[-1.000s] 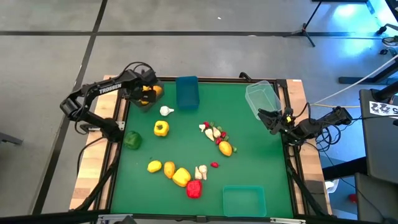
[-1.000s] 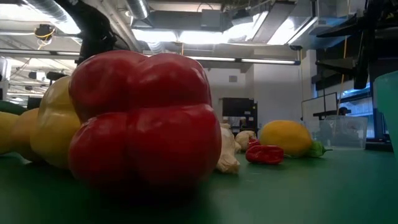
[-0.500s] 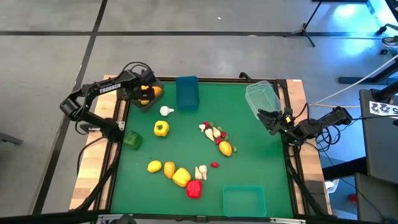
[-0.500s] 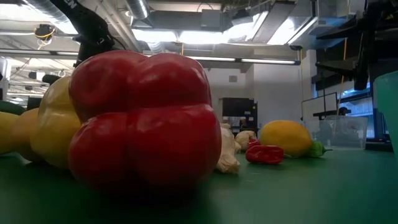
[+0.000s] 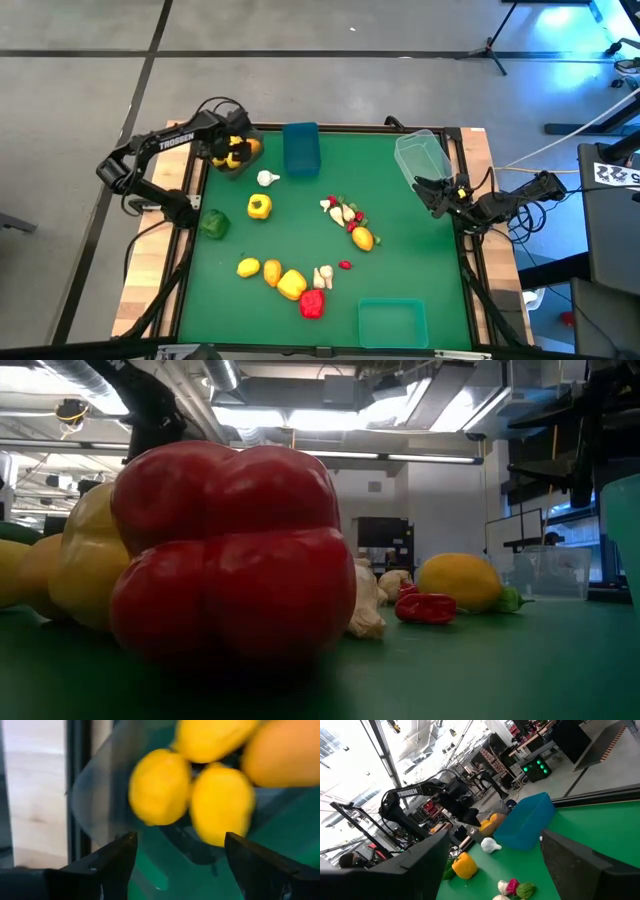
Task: Sort produce into baskets
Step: Put the right orange lemon into the black bin
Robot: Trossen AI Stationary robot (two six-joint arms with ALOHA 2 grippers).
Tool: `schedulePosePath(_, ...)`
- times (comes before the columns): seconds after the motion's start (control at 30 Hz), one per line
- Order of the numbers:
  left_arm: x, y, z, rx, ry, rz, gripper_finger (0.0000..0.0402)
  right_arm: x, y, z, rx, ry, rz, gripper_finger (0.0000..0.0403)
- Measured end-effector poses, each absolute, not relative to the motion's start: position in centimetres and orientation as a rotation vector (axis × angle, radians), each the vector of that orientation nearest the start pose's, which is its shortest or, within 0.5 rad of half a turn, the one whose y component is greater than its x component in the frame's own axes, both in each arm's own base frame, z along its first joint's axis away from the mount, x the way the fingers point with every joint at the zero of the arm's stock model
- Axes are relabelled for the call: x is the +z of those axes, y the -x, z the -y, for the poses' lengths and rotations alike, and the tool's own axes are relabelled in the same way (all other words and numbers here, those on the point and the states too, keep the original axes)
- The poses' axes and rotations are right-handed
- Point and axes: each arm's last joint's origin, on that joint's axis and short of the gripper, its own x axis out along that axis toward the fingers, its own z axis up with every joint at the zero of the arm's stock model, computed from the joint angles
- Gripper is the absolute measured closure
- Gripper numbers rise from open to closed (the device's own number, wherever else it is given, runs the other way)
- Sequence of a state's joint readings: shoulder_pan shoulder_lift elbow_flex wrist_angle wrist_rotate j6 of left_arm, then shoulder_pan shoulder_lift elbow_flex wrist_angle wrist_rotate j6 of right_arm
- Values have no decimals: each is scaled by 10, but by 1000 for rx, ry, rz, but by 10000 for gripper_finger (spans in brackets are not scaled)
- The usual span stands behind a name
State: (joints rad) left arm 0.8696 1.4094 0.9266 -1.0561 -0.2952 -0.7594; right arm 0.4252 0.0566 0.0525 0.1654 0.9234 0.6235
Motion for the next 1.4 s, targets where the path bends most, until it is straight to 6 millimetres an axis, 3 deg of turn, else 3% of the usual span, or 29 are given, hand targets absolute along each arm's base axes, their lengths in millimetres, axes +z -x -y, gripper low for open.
schedulePosePath(0.27, 258, -175, -182, 1162, 889, -1066, 108, 191, -88, -14, -444, -711, 279, 100)
schedulePosePath(0.5, 297, -238, -166, 607, 769, -721, 108, 191, -88, -14, -445, -708, 276, 100)
schedulePosePath(0.63, 307, -261, -151, 582, 748, -579, 108, 191, -88, -14, -445, -708, 276, 100)
schedulePosePath(0.77, 304, -268, -142, 725, 751, -556, 108, 191, -88, -14, -445, -708, 276, 100)
schedulePosePath(0.87, 301, -273, -142, 715, 762, -554, 108, 190, -88, -14, -447, -704, 270, 100)
schedulePosePath(0.97, 303, -288, -138, 445, 696, -527, 108, 190, -88, -14, -447, -704, 271, 100)
schedulePosePath(1.1, 304, -320, -112, 126, 507, -458, 108, 190, -88, -14, -447, -704, 271, 100)
schedulePosePath(1.4, 254, -396, -46, -206, 61, -565, 108, 190, -88, -14, -446, -706, 273, 100)
